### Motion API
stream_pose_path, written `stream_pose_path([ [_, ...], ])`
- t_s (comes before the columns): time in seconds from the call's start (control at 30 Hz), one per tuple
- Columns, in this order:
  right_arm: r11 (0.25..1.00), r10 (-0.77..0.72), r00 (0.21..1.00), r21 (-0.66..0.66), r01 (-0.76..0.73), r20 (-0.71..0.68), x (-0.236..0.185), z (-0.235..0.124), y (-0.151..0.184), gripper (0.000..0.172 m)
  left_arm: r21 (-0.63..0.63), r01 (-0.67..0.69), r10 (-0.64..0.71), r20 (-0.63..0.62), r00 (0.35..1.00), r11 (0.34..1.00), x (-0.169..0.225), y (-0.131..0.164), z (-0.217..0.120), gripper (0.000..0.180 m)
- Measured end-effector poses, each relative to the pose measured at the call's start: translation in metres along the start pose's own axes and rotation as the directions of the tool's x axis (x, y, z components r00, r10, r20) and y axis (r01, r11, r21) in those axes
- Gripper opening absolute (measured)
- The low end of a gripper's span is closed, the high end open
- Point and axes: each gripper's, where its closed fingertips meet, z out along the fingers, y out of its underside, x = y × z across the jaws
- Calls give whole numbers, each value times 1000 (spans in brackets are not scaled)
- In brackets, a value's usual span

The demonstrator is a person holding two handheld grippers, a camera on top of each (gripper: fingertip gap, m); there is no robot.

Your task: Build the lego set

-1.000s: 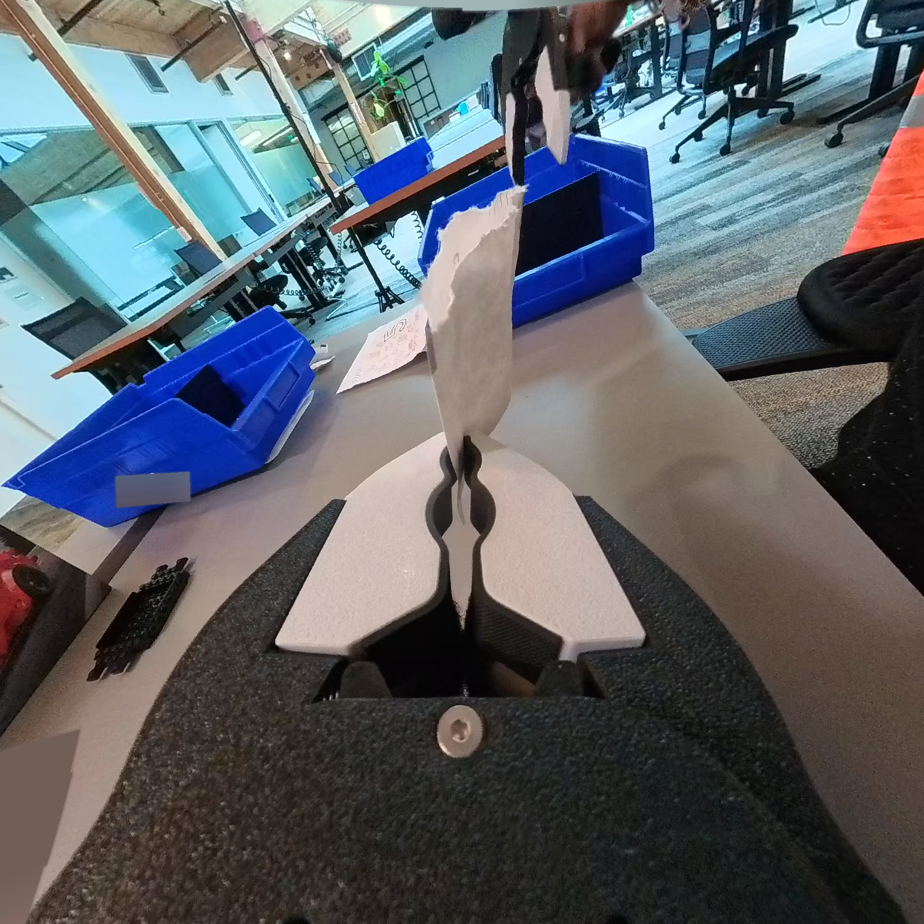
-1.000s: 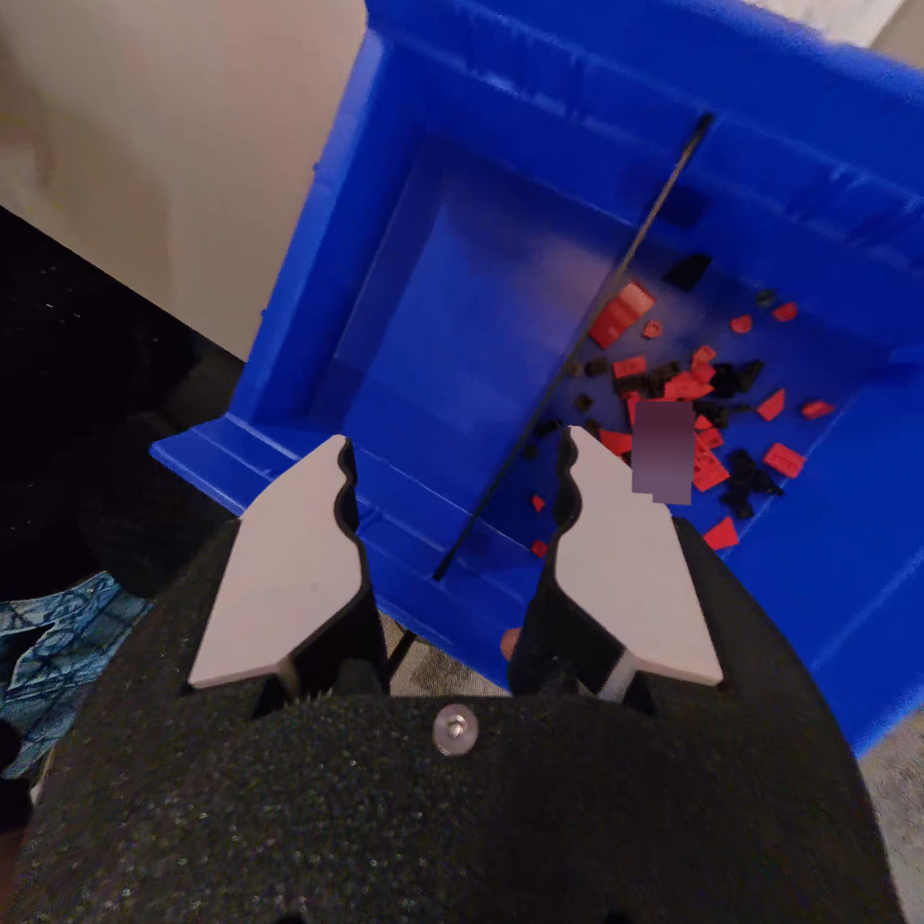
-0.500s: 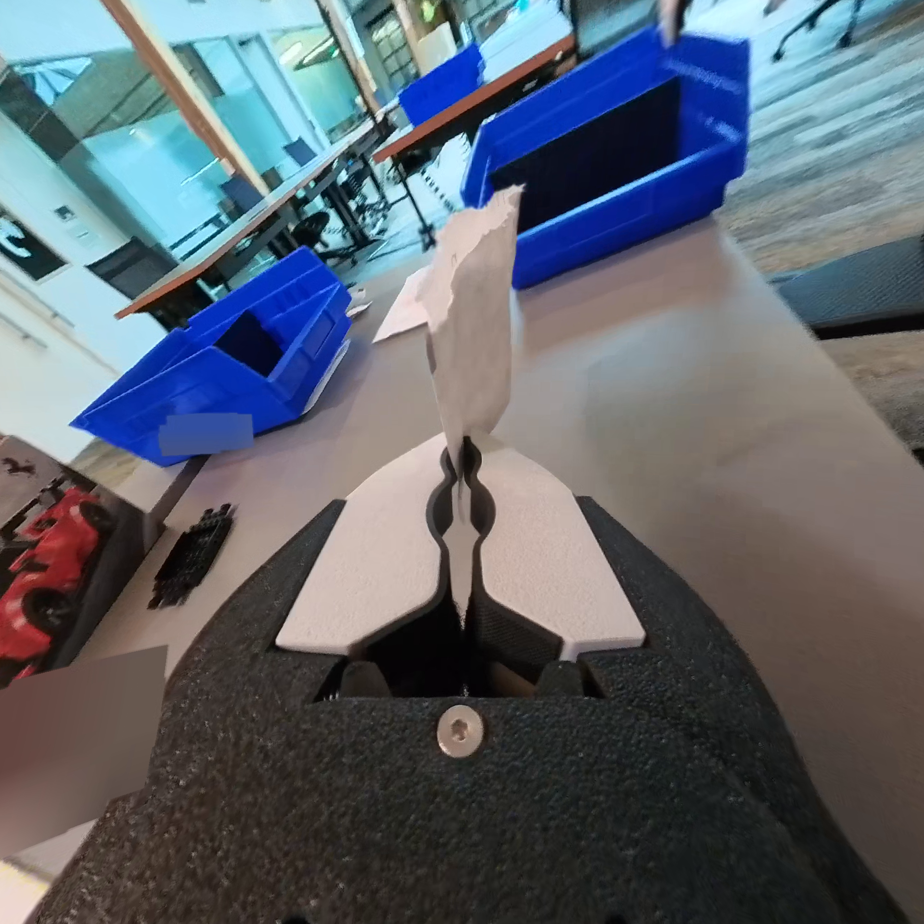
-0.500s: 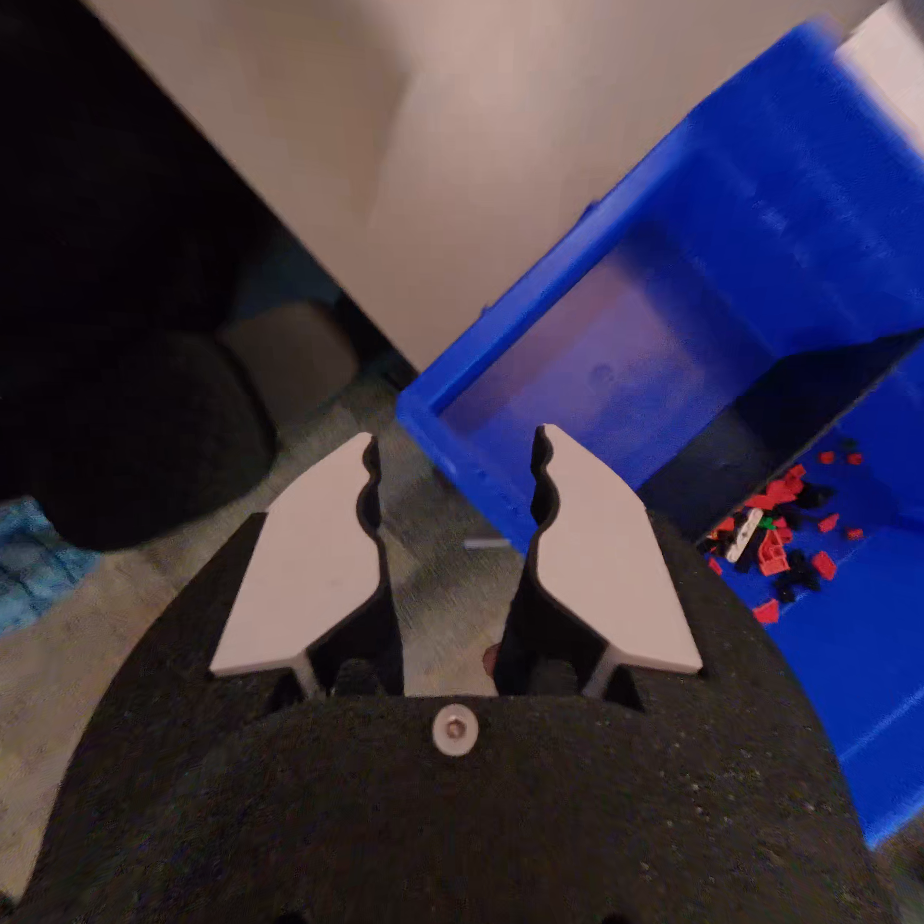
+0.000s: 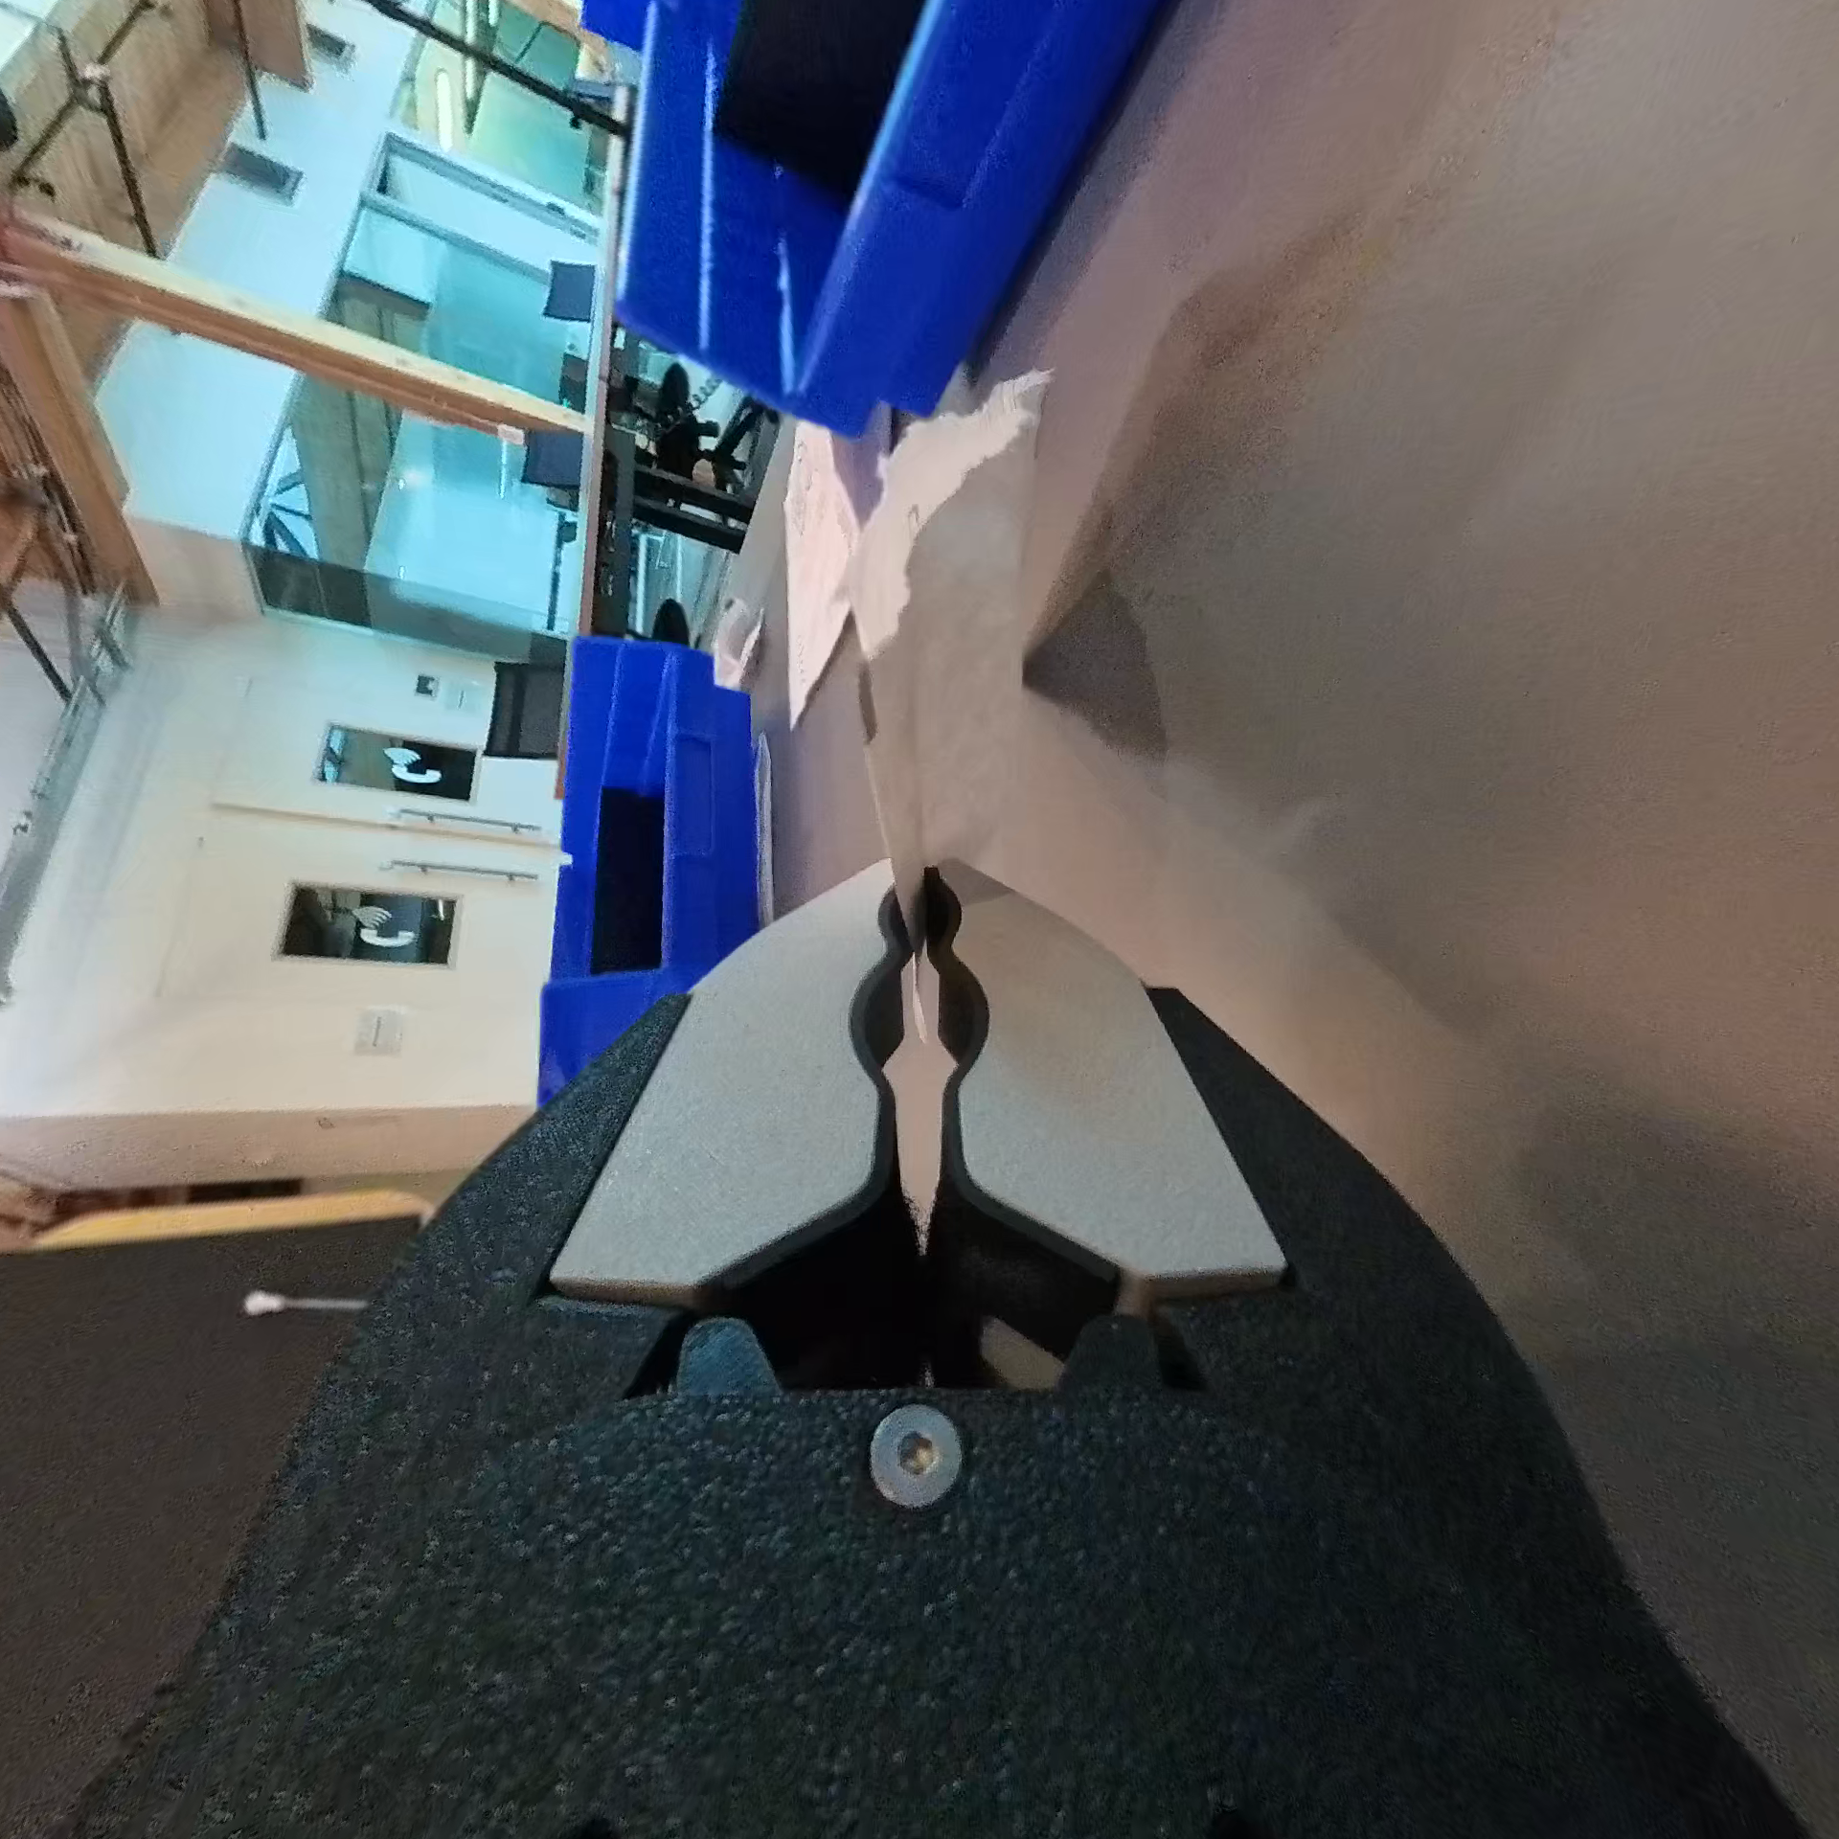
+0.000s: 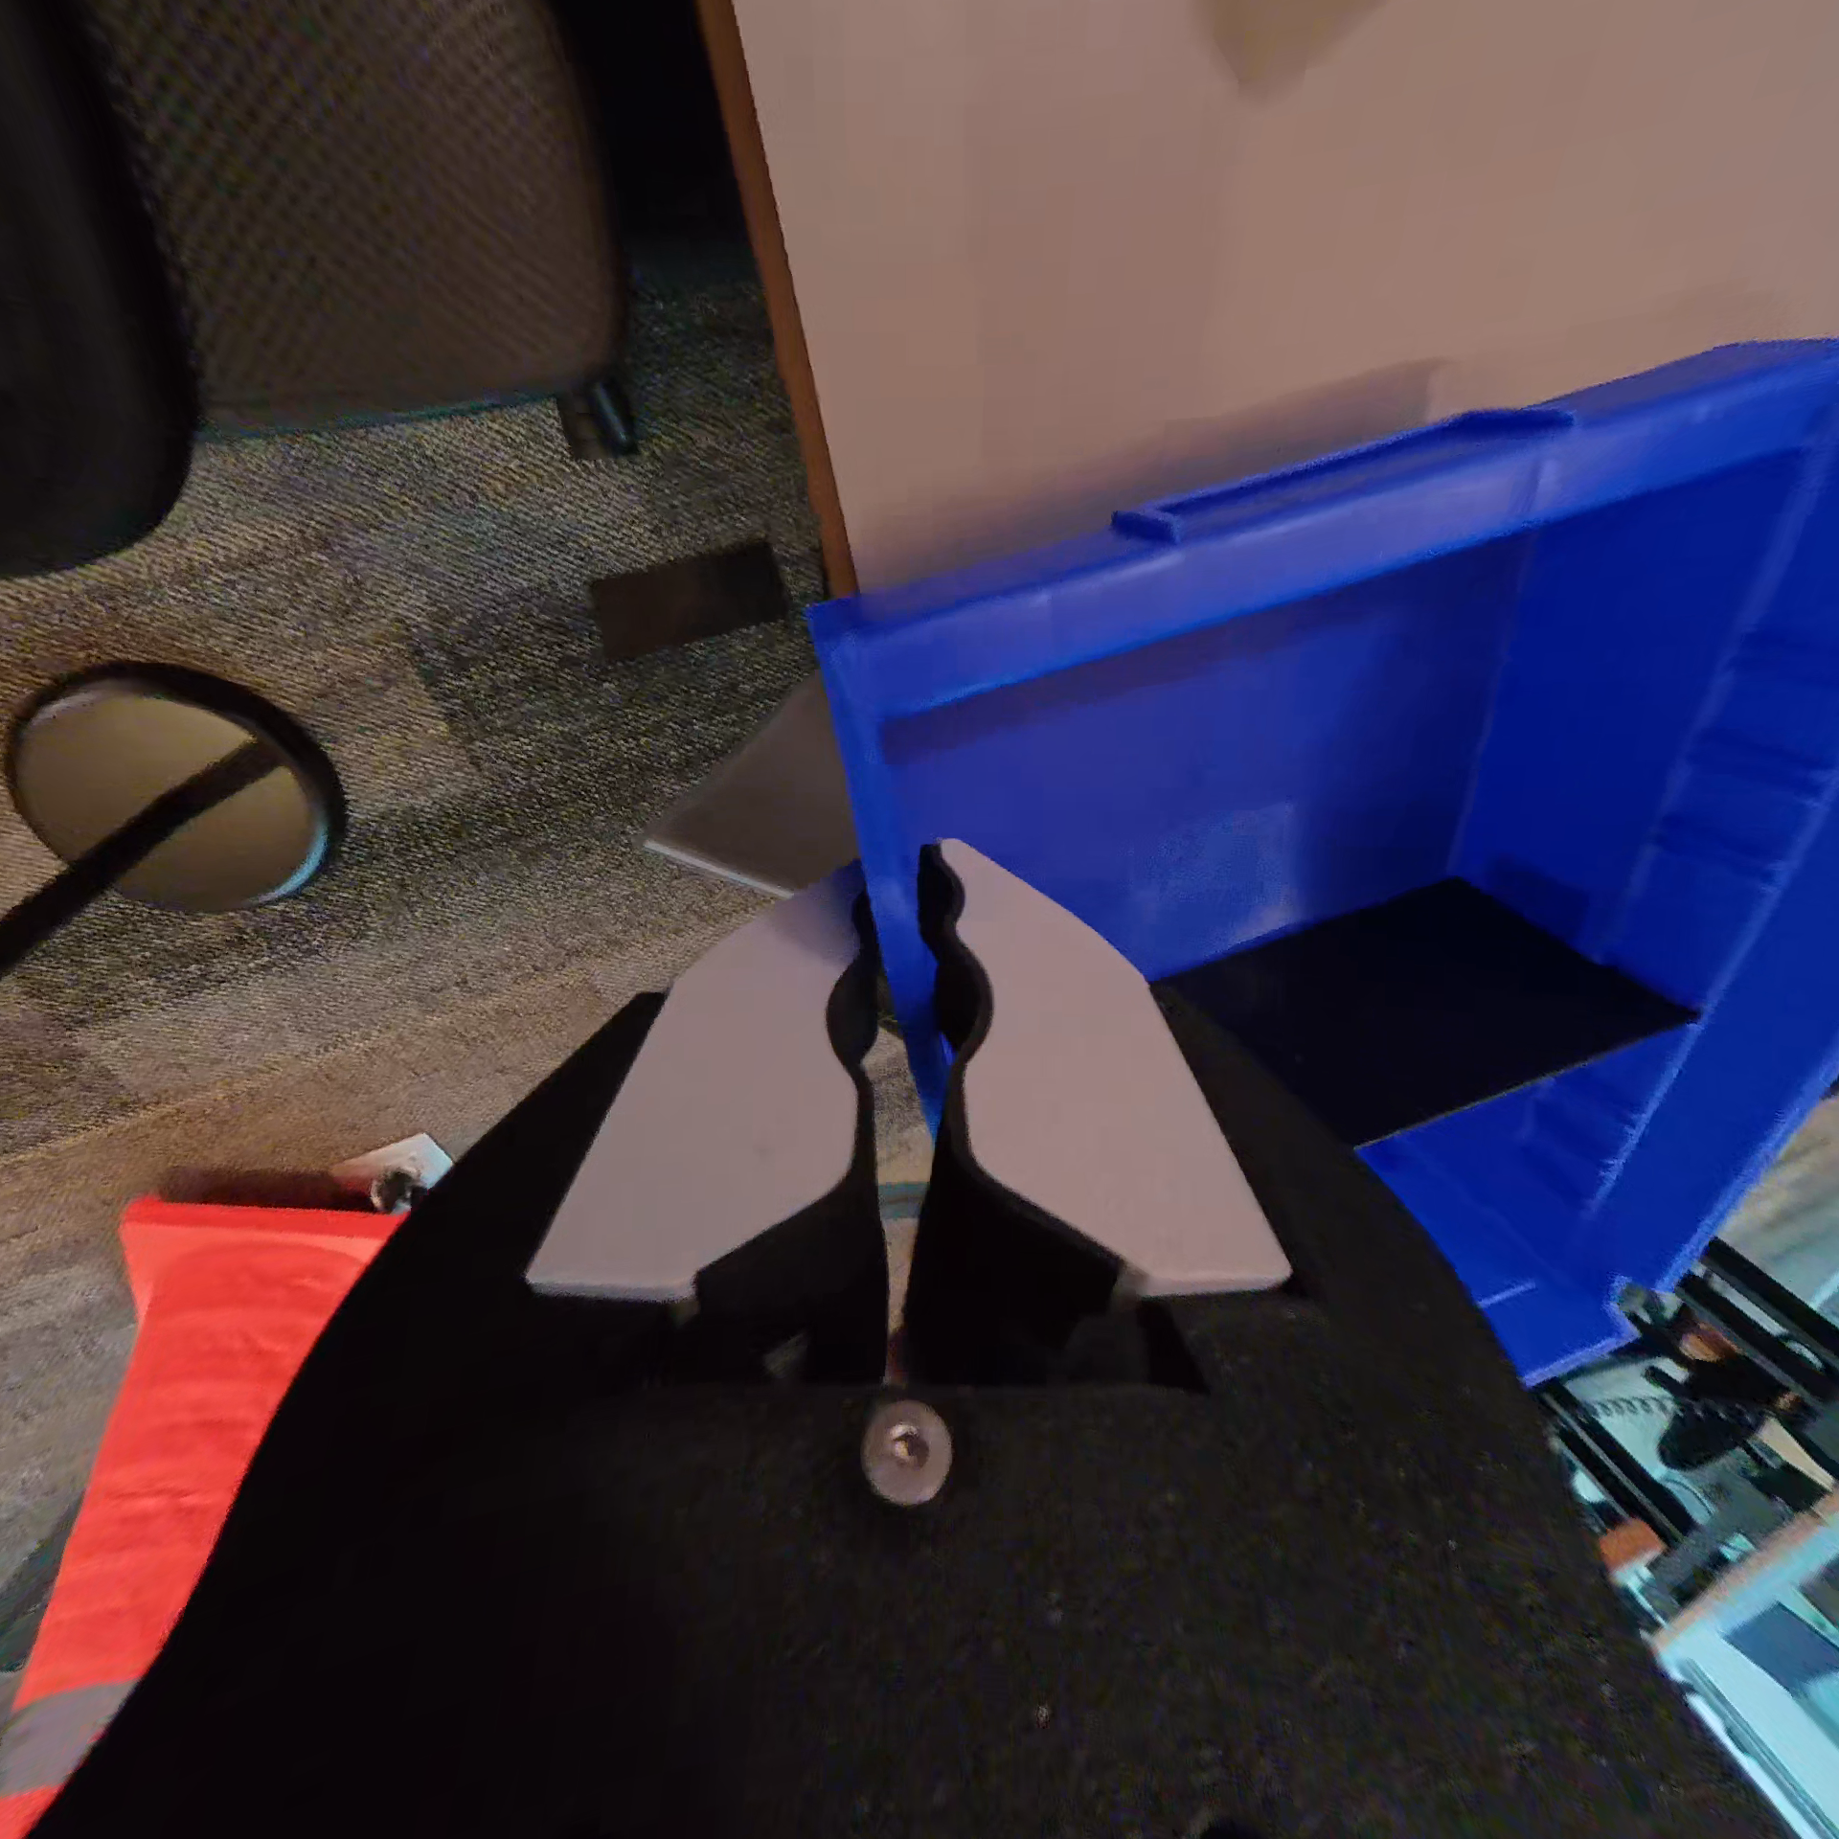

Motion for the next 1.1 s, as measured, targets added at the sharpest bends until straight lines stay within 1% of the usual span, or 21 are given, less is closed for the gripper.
stream_pose_path([
  [0.07,1000,12,1000,19,-13,3,2,-7,2,6,6,-56,56,-5,998,998,1,-7,11,0],
  [0.17,995,50,999,84,-49,-9,11,-23,3,6,38,-112,112,-5,994,993,2,-20,28,0],
  [0.27,994,48,999,98,-47,-13,18,-34,6,6,94,-129,132,-22,991,987,9,-34,52,2],
  [0.33,994,40,999,99,-39,-5,21,-38,6,6,117,-177,181,-23,983,977,14,-45,72,3],
  [0.47,998,-31,999,48,29,28,20,-35,4,5,115,-333,340,-48,939,936,28,-62,113,8],
  [0.5,998,-52,998,21,52,43,19,-33,4,5,116,-366,372,-37,928,924,28,-69,121,6],
  [0.6,993,-96,993,-56,100,63,17,-28,7,6,145,-403,418,-90,904,903,29,-87,140,10],
  [0.67,989,-117,991,-85,122,64,17,-29,9,5,159,-393,416,-145,898,906,27,-94,149,16],
  [0.73,986,-127,990,-98,133,61,17,-32,8,5,161,-365,391,-185,902,917,22,-97,156,29],
  [0.8,987,-129,990,-87,134,61,17,-36,3,5,164,-315,346,-213,914,935,14,-98,158,47],
  [0.87,990,-113,992,-82,118,63,16,-41,-1,5,182,-277,317,-248,915,943,10,-95,155,58],
  [0.93,992,-100,994,-71,103,48,15,-44,-3,5,170,-241,281,-279,918,956,5,-86,150,69],
  [1.0,995,-83,996,-60,84,25,15,-45,-3,6,165,-149,199,-350,916,975,4,-78,140,77],
  [1.03,994,-80,997,-67,81,20,15,-46,-3,6,166,-85,147,-410,900,983,8,-74,134,77],
  [1.1,993,-86,996,-79,87,16,12,-45,-2,6,175,14,84,-538,839,984,20,-69,118,40],
])
